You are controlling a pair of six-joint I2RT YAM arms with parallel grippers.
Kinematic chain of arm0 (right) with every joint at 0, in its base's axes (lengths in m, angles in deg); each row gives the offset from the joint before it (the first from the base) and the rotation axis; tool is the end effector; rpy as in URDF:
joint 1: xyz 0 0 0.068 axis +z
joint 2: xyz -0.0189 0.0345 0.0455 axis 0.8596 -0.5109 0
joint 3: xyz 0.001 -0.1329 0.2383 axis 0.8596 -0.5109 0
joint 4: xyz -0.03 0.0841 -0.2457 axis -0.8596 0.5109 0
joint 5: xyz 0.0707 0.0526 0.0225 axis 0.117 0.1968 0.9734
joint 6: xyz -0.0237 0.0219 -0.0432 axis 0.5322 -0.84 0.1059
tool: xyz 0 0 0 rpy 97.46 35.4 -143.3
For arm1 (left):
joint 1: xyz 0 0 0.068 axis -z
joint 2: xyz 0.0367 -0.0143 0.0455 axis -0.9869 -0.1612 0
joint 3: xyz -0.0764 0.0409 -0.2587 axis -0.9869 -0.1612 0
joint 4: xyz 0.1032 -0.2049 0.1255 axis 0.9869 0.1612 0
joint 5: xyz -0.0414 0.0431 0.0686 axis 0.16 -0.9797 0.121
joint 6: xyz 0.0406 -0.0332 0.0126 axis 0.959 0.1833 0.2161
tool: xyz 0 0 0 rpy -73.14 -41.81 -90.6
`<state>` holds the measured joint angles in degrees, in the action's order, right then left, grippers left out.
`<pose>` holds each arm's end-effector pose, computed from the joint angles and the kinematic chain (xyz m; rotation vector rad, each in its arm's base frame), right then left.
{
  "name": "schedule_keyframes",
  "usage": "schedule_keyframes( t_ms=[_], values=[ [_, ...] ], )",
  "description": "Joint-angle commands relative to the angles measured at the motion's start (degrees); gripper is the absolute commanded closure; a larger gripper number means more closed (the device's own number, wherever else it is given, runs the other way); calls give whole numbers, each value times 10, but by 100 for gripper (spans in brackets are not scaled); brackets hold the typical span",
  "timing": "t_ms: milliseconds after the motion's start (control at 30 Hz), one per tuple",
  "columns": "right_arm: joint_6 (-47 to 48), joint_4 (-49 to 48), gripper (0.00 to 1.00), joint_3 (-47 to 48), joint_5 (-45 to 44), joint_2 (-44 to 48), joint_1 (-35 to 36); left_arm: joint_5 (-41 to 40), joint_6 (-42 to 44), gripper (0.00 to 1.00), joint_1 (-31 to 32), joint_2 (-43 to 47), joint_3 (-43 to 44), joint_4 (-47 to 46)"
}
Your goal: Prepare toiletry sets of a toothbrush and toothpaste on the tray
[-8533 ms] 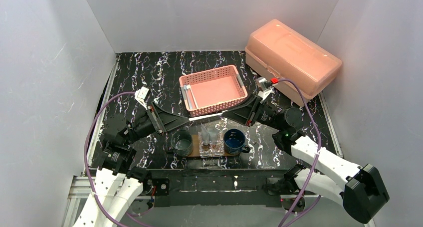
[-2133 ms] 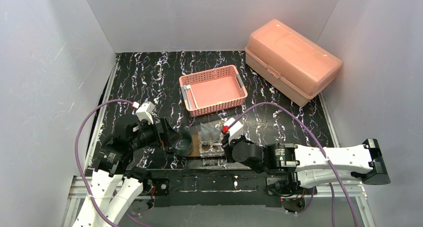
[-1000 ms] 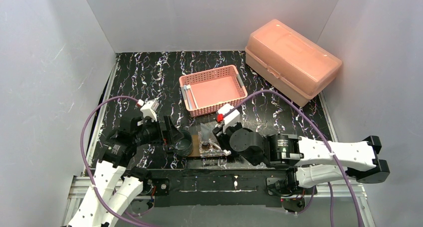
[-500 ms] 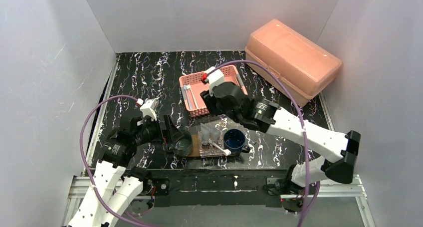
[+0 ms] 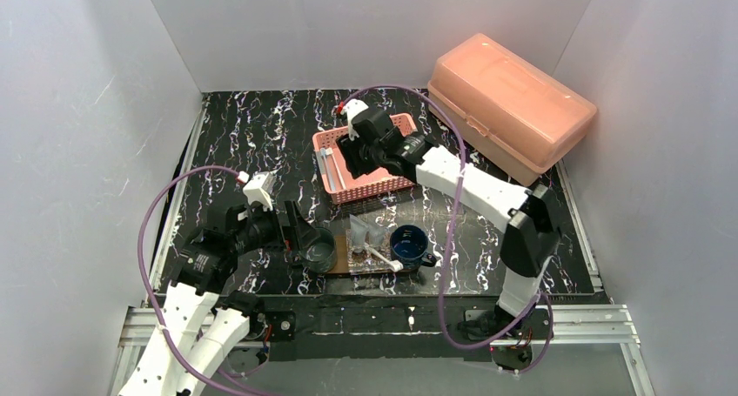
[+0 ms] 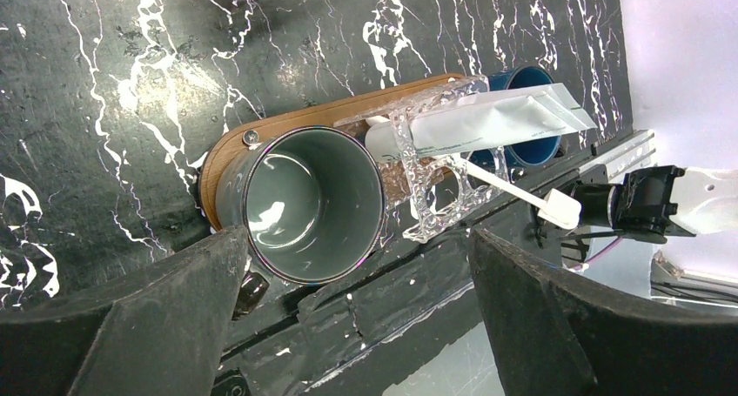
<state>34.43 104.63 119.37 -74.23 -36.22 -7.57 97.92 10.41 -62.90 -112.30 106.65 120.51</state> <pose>0.2593 0.3167 0.3382 -0.7005 2.0715 0.3755 0.1147 -0.0500 0.3114 0.0826 2.1517 -0.8238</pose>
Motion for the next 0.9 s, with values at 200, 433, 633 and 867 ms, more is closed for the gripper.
schedule_keyframes(
  t_ms=[200, 433, 633, 867],
  values=[
    [-22, 1, 38, 87, 90, -126, -47, -2, 8, 2, 0, 9, -7, -1],
    [-15, 4, 38, 128, 92, -200, -52, 1, 9, 2, 0, 10, -7, -1],
    [-13, 9, 38, 163, 94, -250, -53, 1, 9, 2, 0, 9, -7, -1],
    [-12, 2, 39, 177, 84, -286, -54, 1, 9, 2, 0, 11, -7, -2]
  ],
)
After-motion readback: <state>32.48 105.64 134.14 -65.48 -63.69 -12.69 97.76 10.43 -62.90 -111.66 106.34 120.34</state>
